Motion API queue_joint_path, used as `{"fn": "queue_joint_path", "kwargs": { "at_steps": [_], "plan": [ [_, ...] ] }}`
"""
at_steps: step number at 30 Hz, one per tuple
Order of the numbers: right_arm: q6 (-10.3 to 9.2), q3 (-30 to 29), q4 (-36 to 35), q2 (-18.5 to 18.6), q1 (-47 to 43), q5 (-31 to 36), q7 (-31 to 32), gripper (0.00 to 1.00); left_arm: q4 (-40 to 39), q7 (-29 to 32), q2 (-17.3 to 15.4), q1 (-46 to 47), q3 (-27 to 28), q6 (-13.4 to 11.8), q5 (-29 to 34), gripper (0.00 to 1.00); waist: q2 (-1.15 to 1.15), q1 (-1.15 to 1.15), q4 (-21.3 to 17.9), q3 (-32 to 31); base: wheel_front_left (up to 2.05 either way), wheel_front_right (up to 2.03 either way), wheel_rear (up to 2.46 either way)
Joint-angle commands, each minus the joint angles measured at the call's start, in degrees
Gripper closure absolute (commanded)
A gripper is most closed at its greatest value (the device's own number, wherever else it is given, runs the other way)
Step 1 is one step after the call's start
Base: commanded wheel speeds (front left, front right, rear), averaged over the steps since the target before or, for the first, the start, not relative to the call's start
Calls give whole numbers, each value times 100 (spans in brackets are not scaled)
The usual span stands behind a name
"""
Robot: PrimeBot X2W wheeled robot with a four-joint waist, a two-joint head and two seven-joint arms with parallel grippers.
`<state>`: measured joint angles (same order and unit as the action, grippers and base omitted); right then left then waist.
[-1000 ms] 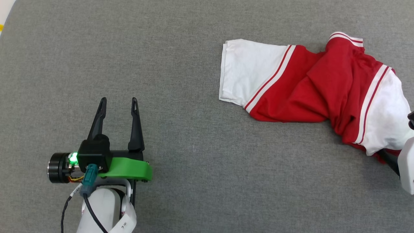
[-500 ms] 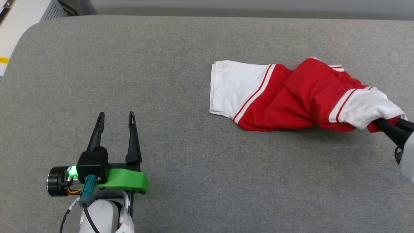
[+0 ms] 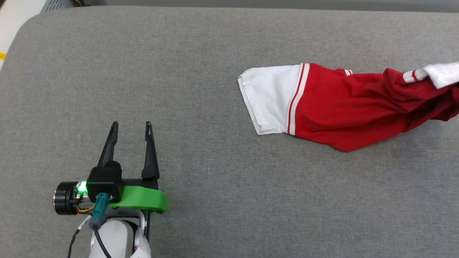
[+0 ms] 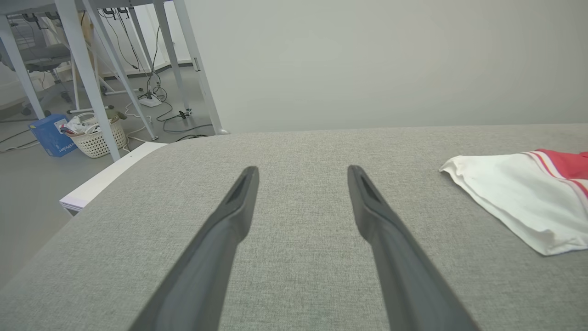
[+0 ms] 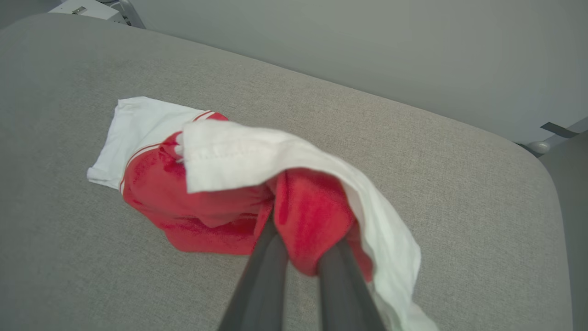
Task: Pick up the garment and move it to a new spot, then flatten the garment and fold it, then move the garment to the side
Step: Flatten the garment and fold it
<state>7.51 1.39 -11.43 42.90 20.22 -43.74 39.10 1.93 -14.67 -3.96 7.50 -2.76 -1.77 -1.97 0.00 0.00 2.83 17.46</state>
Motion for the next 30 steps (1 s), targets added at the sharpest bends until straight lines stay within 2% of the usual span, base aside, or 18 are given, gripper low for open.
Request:
{"fn": "queue_joint_path", "kwargs": {
  "at_steps": [1, 4, 11, 15, 20, 21, 22, 27, 30],
  "plan": [
    [-2, 70, 212, 9, 298, 113, 28, 100, -18, -33, 18, 132, -39, 4, 4, 0, 0, 0, 142, 270, 0, 0, 0],
    [-2, 353, 777, 20, 784, 456, -4, 100, 3, -33, 34, 281, -90, 19, -29, 0, 0, 0, 240, 473, 0, 0, 0],
    [-2, 1216, 2468, -396, 1504, 881, -351, 100, 86, -33, 62, 486, -153, 13, -71, 0, 0, 0, 406, 697, 0, 0, 0],
    [-2, 1528, 3202, -570, 1526, 800, -575, 100, 115, -33, 68, 503, -110, -2, -89, 0, 0, 0, 422, 702, 0, 0, 0],
    [-2, 1699, 3618, -607, 1506, 653, -1171, 100, 137, -33, 72, 458, -46, -17, -84, 0, 0, 0, 363, 602, 0, 0, 0],
    [-2, 1695, 3627, -593, 1494, 623, -1367, 57, 134, -33, 73, 451, -39, -19, -73, 0, 0, 0, 344, 564, 0, 0, 0],
    [-2, 1661, 3623, -591, 1480, 587, -1541, 0, 131, -33, 73, 444, -33, -19, -63, 0, 0, 0, 326, 530, 0, 0, 0],
    [-2, 1543, 3309, -495, 1199, 704, -2499, 0, 121, -33, 53, 365, 28, -24, -28, 0, 0, 0, 197, 260, 0, 0, 0],
    [-2, 1264, 2970, -552, 895, 878, -3046, 0, 130, -33, 10, 326, 63, -4, -10, 0, 0, 0, 117, 79, 0, 0, 0]
  ]
}}
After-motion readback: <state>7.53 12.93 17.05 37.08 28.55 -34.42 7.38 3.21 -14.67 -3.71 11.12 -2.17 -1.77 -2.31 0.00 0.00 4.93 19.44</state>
